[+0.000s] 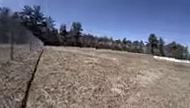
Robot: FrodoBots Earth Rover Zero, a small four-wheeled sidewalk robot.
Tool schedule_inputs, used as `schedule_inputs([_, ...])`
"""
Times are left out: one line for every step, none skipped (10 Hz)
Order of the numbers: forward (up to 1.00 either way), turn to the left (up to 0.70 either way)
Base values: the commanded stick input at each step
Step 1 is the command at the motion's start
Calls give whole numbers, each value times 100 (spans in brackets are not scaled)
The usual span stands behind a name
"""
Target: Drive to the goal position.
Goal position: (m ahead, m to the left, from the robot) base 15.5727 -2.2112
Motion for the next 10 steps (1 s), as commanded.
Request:
schedule_inputs([70,0])
schedule_inputs([70,0])
schedule_inputs([70,0])
schedule_inputs([70,0])
schedule_inputs([70,0])
schedule_inputs([70,0])
schedule_inputs([70,0])
schedule_inputs([70,0])
schedule_inputs([70,0])
schedule_inputs([70,0])
